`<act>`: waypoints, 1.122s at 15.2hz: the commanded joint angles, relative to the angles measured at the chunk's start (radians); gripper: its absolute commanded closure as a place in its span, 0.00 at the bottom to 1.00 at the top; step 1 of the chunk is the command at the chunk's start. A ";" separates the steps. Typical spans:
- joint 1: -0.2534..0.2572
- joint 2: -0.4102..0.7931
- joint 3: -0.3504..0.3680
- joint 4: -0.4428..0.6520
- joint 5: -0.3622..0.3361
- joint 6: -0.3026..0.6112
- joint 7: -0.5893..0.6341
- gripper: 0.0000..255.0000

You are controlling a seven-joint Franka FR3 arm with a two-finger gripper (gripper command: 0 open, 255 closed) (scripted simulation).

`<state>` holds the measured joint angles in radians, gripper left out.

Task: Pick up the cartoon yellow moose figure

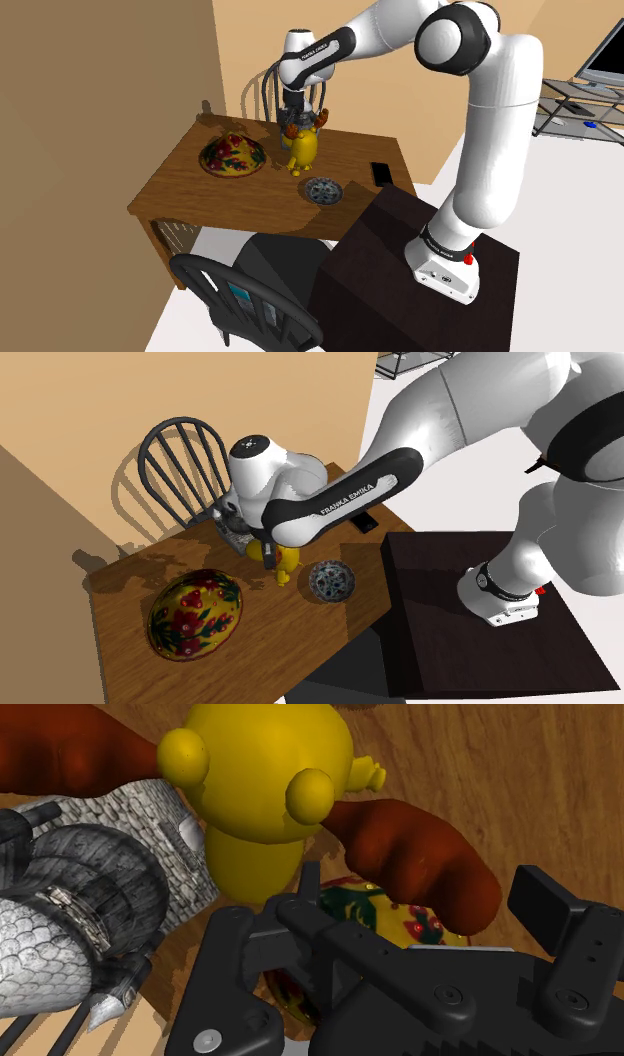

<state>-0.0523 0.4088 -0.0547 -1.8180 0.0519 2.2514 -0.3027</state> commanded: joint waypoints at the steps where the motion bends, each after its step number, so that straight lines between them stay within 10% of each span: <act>1: -0.001 0.007 0.000 -0.008 0.001 0.015 -0.002 0.00; 2: -0.001 0.007 0.000 -0.008 0.001 0.015 -0.002 0.00; 3: -0.001 0.007 0.000 -0.007 0.001 0.015 -0.002 1.00; 17: 0.000 -0.028 -0.002 0.012 -0.003 -0.040 0.001 1.00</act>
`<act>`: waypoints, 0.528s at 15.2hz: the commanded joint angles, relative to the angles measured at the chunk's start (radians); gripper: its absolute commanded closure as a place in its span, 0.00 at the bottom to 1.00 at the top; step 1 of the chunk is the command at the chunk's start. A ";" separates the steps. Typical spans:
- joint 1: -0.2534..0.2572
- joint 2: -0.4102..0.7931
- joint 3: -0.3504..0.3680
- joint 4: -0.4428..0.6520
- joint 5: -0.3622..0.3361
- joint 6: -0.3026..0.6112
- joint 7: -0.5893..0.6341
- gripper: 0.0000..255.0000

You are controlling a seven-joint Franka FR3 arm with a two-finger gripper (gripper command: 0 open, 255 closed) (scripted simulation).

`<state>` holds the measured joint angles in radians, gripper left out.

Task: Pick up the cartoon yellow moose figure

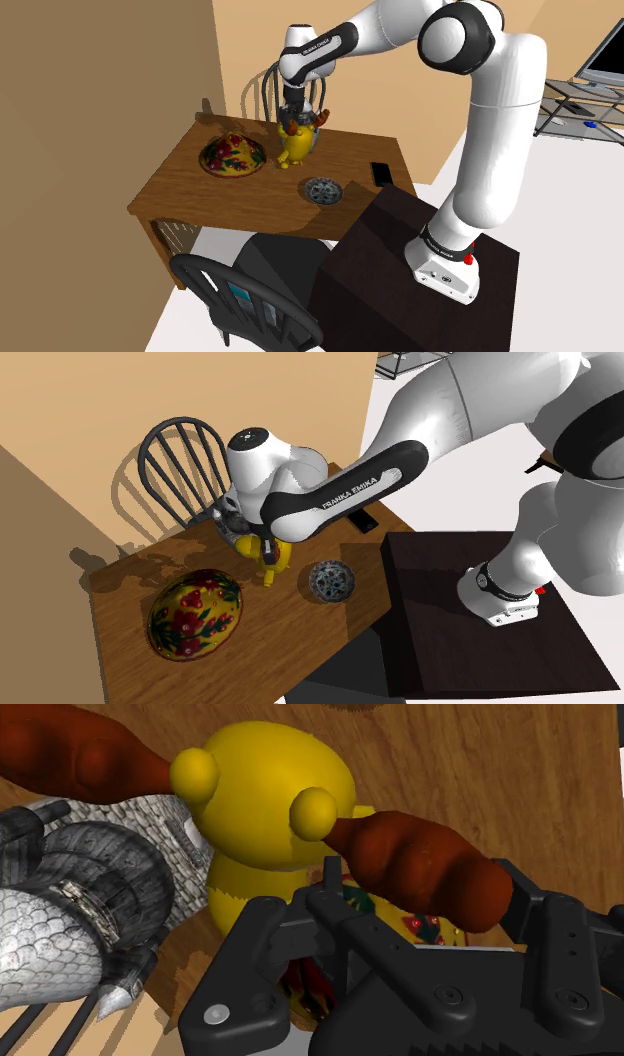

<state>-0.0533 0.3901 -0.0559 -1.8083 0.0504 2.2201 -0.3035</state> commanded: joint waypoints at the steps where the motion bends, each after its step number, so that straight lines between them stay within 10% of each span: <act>1: 0.001 -0.016 -0.001 0.007 -0.002 -0.020 0.002 1.00; 8: 0.002 -0.056 -0.002 0.046 -0.006 -0.099 0.006 1.00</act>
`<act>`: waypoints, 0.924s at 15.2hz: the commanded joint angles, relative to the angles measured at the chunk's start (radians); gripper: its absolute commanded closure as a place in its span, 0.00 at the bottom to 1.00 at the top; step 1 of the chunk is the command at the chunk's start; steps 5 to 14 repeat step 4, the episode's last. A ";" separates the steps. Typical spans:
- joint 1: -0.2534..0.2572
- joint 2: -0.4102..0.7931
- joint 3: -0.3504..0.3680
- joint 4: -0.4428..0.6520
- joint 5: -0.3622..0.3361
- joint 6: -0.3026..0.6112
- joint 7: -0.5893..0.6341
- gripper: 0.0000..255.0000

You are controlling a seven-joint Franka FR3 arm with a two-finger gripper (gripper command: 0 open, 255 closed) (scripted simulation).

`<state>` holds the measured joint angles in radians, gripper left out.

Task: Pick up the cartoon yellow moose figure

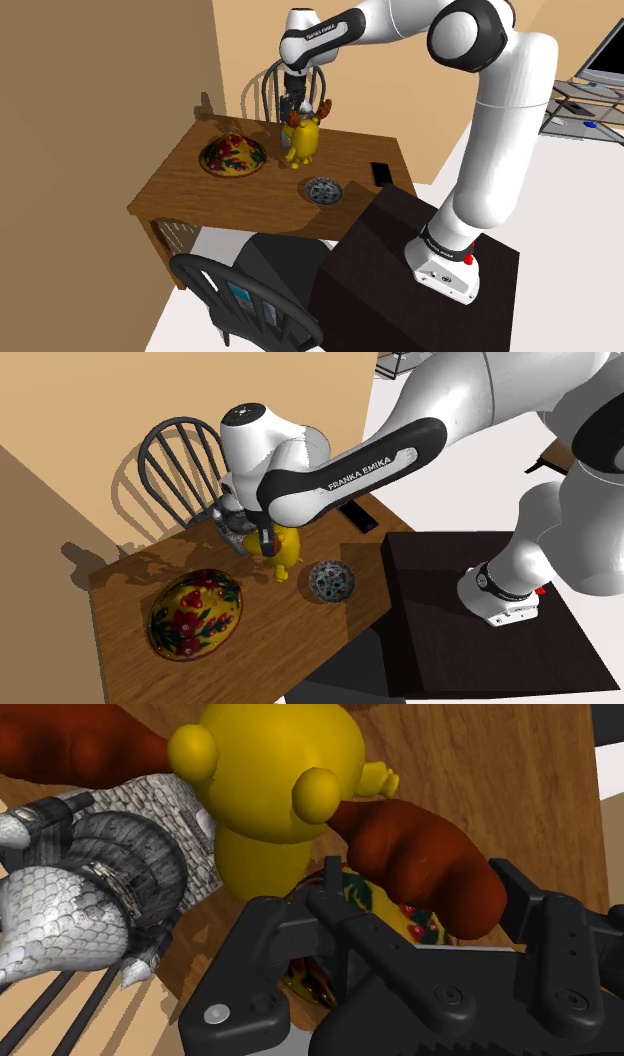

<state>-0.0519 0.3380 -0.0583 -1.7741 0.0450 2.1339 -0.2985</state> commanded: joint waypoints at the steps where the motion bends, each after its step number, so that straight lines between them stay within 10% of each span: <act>1: 0.000 -0.009 0.000 0.019 -0.001 -0.025 0.001 1.00; 14: 0.000 -0.015 -0.001 0.027 -0.002 -0.038 0.002 1.00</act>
